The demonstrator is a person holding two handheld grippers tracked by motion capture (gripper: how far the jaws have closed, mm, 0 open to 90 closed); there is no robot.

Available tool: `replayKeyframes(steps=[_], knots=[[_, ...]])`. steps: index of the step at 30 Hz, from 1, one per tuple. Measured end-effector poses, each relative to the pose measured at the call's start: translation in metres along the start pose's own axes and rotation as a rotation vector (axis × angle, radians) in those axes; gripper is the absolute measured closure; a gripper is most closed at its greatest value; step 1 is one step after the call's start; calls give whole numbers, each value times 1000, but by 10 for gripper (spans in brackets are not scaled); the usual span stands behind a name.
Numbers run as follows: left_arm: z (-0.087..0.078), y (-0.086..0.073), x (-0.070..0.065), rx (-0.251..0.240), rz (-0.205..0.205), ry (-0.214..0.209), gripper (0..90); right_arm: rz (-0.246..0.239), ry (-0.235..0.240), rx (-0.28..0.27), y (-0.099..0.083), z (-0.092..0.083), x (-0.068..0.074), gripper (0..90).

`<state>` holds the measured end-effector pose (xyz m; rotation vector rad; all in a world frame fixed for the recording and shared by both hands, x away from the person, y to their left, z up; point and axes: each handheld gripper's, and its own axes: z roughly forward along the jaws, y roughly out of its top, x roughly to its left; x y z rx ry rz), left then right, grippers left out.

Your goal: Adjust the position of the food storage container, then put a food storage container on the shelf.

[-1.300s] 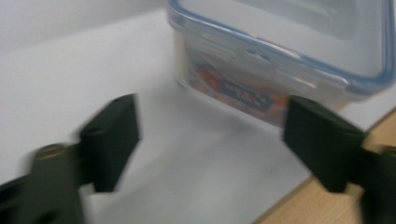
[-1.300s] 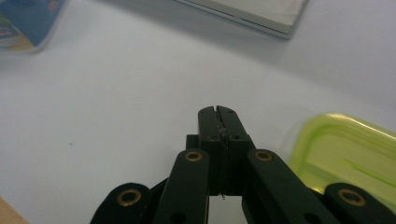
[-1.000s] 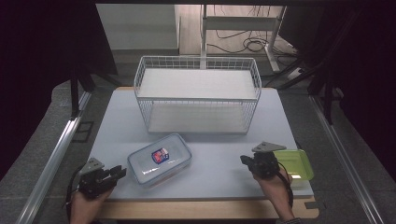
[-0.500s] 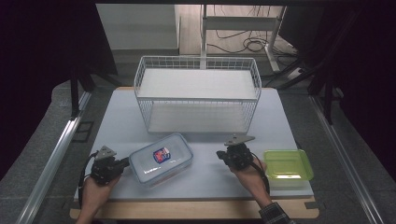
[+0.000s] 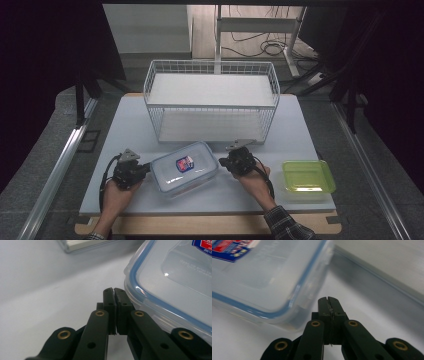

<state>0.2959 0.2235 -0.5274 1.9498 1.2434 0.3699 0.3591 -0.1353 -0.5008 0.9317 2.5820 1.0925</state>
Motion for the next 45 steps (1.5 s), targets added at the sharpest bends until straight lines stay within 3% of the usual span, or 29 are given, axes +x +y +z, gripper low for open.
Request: replayKeyframes(steps=[1, 3, 19, 31, 34, 37, 38, 39, 41, 43, 45], knots=[[2, 2, -2, 1, 4, 0, 892, 8, 3, 1, -1, -1, 1, 895], [9, 8, -6, 5, 19, -5, 896, -10, -34, 24, -6, -7, 3, 896], [36, 27, -26, 12, 43, -76, 898, 27, -52, 57, -43, -49, 19, 894], [43, 31, -39, 25, 68, -102, 899, 20, -79, 56, -58, -65, 25, 887], [42, 31, -35, 45, 72, -103, 829, 24, -82, 59, -58, -66, 24, 835], [37, 29, -30, 53, 76, -78, 653, 23, -119, 34, -59, -73, 20, 767], [35, 29, -28, 52, 70, -75, 653, 23, -119, 34, -59, -73, 20, 767], [32, 27, -25, 47, 65, -70, 544, 38, -134, 11, -60, -79, 15, 706], [25, 25, -23, 50, 74, -59, 517, 46, -140, 3, -60, -80, 13, 684], [18, 21, -20, 43, 84, -44, 394, 63, -161, -27, -61, -86, 7, 583], [12, 18, -18, 41, 83, -38, 353, 66, -162, -31, -62, -87, 6, 550]])
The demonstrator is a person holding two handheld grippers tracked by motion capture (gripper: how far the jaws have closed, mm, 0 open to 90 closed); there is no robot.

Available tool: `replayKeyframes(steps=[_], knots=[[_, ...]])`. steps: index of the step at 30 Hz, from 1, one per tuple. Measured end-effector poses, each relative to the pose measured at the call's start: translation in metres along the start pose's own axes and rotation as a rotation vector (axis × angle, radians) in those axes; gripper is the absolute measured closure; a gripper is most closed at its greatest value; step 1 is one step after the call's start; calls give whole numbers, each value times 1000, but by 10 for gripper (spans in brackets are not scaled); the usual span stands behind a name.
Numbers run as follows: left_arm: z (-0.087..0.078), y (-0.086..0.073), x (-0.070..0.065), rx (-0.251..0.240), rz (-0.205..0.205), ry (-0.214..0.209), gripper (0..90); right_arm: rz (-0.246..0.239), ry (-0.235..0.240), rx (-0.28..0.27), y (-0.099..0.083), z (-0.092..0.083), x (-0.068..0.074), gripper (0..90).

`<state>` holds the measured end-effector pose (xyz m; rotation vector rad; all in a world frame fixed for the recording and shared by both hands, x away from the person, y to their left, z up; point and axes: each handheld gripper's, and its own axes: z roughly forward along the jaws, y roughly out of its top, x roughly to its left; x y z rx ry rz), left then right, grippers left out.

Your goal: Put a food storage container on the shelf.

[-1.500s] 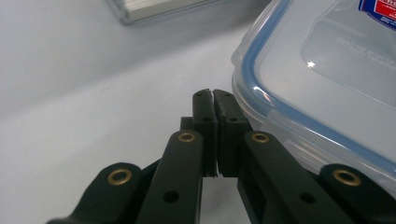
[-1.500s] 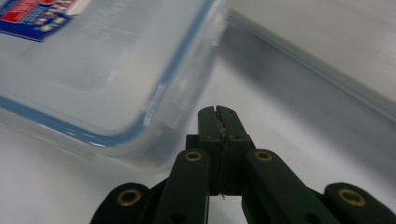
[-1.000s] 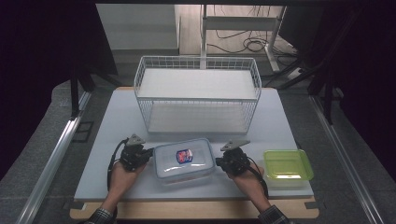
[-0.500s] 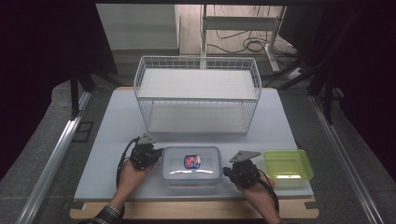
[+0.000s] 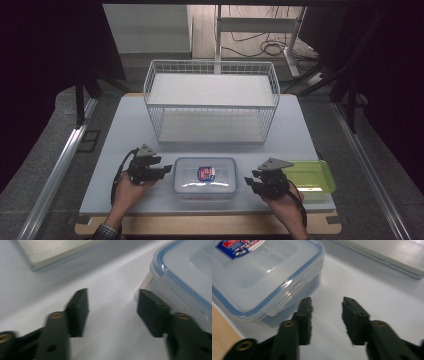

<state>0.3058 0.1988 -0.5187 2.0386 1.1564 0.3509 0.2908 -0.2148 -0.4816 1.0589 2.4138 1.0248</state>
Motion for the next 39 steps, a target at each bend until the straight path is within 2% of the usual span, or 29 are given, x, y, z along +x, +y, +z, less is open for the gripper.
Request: replayKeyframes(steps=[4, 6, 9, 11, 14, 17, 23, 26, 29, 30, 32, 34, 37, 39], knots=[[-17, -7, 5, -27, -18, -36, 223, 3, 4, -19, -1, -2, -4, 419], [-25, -10, 6, -58, -39, -57, 181, 4, 8, -27, -1, -2, -5, 372], [-35, -12, 5, -79, -39, -82, 97, 3, 22, -50, 0, -2, -6, 291], [-41, -14, 3, -91, -34, -103, 82, 5, 38, -63, 1, -3, -6, 242], [-47, -16, -2, -98, 16, -111, 73, 5, 60, -76, 2, -2, -5, 184], [-48, -19, -9, -97, 34, -138, 46, 3, 87, -77, 4, -1, -3, 144], [-47, -14, -23, -107, 27, -190, 35, -10, 140, -68, 7, 5, 1, 98], [-41, -8, -32, -80, 39, -221, 34, 1, 160, -65, 10, 8, 4, 88], [-32, -4, -40, -39, 56, -223, 28, 7, 170, -42, 13, 13, 10, 49], [-28, -2, -42, -28, 56, -235, 24, 4, 172, -35, 14, 14, 11, 38], [-23, 0, -43, -23, 45, -261, 18, -5, 184, -28, 16, 17, 17, 17], [-19, 3, -43, -19, 44, -270, 10, -1, 183, -17, 19, 20, 21, 6], [-13, 7, -42, -12, 35, -287, 12, 19, 199, -1, 22, 25, 21, 5], [-8, 8, -42, -2, 18, -302, 12, 53, 223, 20, 24, 31, 19, 5]])
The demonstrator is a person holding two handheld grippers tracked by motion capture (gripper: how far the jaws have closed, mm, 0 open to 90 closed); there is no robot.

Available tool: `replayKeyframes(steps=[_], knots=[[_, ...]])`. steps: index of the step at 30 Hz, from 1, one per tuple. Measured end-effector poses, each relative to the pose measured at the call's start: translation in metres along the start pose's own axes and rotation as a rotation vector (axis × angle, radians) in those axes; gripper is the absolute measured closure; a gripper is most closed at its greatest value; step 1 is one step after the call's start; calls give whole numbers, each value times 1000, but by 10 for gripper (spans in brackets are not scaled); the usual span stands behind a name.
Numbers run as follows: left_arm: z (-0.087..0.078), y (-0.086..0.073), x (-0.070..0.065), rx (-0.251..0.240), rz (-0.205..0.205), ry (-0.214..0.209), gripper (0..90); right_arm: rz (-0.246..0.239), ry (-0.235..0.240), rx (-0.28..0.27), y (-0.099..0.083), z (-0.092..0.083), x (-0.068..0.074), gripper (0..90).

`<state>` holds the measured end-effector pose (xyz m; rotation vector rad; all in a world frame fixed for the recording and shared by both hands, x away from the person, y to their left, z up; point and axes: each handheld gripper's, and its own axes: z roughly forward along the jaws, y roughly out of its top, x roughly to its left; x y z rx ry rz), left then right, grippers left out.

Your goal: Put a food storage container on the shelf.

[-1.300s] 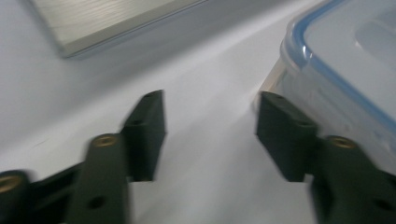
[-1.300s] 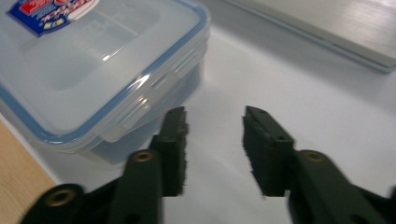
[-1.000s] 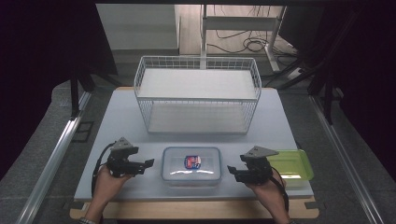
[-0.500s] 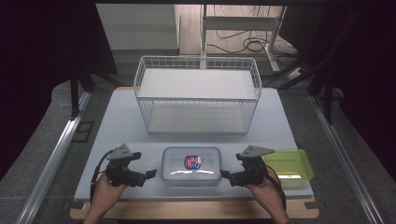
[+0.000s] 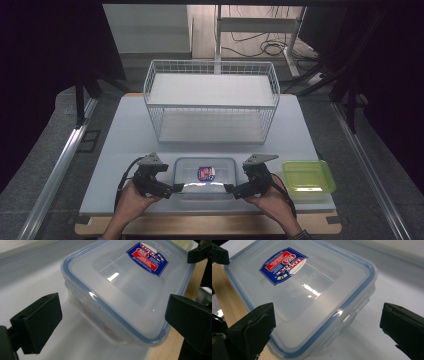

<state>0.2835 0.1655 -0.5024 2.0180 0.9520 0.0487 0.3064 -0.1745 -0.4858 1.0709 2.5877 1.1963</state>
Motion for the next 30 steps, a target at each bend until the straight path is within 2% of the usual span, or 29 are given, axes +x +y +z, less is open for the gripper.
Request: replayKeyframes(steps=[2, 4, 7, 8, 9, 10, 13, 15, 16, 18, 19, 20, 21, 22, 23, 24, 25, 27, 30], knots=[[7, 0, 2, 30, -3, -21, 10, 49, 37, 11, 1, 4, -4, 4], [13, 0, 4, 34, -33, -72, 0, 86, 77, 18, 1, 8, -8, 4], [18, 0, 7, 50, -69, -118, 0, 139, 131, 37, 2, 15, -11, 11], [18, 0, 7, 57, -73, -132, 0, 173, 169, 46, 2, 19, -13, 16], [19, 0, 8, 59, -84, -133, 2, 173, 169, 46, 2, 19, -13, 16], [18, 0, 7, 59, -92, -131, 2, 196, 179, 58, 1, 20, -13, 15], [14, 0, 4, 75, -86, -123, 34, 215, 191, 66, 1, 17, -15, 81], [10, -2, 5, 64, -102, -129, 82, 212, 203, 79, 1, 11, -16, 131], [7, -4, 5, 54, -107, -128, 139, 221, 220, 81, -1, 7, -17, 169], [2, -6, 1, 41, -105, -119, 162, 221, 222, 81, -2, 6, -17, 203], [-1, -8, -3, 43, -85, -111, 179, 233, 220, 65, -3, 2, -17, 250], [-3, -10, -5, 39, -88, -111, 217, 251, 231, 47, -4, -3, -19, 300], [-4, -13, -6, 30, -96, -112, 217, 260, 238, 38, -5, -4, -20, 322], [-6, -15, -7, 20, -109, -118, 235, 270, 241, 34, -6, -6, -20, 338], [-8, -18, -5, -2, -133, -128, 316, 263, 231, 23, -7, -10, -17, 366], [-11, -20, -3, -17, -147, -140, 316, 263, 231, 23, -7, -10, -17, 366], [-15, -23, 0, -40, -166, -164, 368, 259, 228, 21, -8, -12, -16, 389], [-17, -25, 2, -58, -185, -183, 449, 264, 237, 1, -11, -17, -15, 445], [-17, -23, -3, -66, -188, -155, 458, 288, 248, -25, -17, -21, -15, 469]])
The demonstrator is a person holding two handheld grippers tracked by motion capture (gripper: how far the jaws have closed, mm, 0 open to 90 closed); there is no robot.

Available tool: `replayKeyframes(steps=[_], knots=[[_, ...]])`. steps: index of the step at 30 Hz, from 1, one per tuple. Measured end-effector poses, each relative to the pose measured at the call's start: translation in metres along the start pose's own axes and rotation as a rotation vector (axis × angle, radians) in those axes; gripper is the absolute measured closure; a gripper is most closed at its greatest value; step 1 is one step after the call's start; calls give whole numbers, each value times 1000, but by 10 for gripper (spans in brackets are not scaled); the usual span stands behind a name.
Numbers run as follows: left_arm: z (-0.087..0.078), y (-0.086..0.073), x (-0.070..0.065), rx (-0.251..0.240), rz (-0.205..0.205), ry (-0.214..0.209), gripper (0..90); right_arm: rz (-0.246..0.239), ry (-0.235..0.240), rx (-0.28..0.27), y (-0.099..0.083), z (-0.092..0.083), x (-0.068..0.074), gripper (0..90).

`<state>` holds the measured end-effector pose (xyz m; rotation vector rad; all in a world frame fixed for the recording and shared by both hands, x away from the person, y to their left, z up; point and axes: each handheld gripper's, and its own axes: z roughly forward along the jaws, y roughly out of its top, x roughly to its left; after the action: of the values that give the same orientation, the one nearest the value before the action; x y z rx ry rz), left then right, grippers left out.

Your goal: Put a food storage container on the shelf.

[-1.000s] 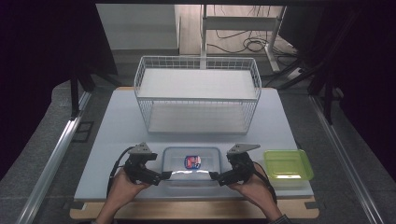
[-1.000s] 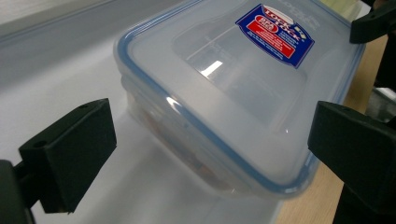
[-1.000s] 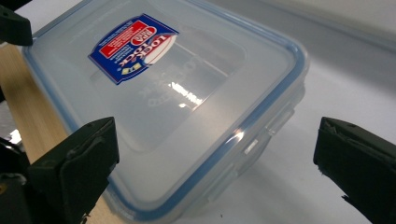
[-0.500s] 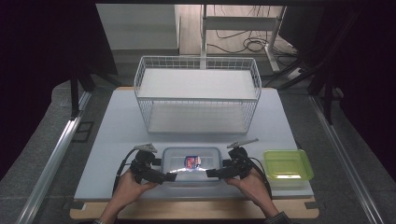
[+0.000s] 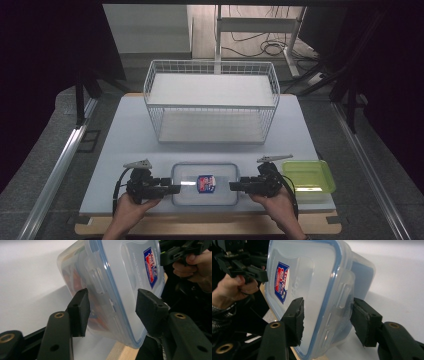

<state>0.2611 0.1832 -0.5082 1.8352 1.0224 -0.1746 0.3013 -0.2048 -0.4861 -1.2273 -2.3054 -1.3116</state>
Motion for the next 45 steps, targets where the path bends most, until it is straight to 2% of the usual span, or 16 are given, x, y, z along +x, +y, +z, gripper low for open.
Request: replayKeyframes(steps=[4, 7, 8, 11, 21, 32, 37, 45], knots=[[-1, 0, 0, -28, -28, 3, 485, -5, -25, -20, -2, -2, 5, 480], [-2, 1, -1, -48, -20, 20, 502, -6, -36, -53, -3, -2, 7, 492], [-2, 2, -1, -52, -21, 22, 509, -28, -51, -65, -3, -2, 9, 493], [-3, 2, 1, -66, -27, 18, 516, -30, -54, -75, -3, -2, 9, 501], [-6, 10, -1, -83, -6, 32, 521, -63, -63, -112, 3, -4, 11, 500], [-14, 26, -5, -114, 22, 43, 523, -93, -55, -154, 20, -11, 14, 500], [-18, 38, -7, -130, 36, 47, 525, -103, -52, -178, 35, -17, 16, 500], [-28, 68, -14, -148, 76, 56, 525, -126, -56, -211, 56, -29, 22, 500]])
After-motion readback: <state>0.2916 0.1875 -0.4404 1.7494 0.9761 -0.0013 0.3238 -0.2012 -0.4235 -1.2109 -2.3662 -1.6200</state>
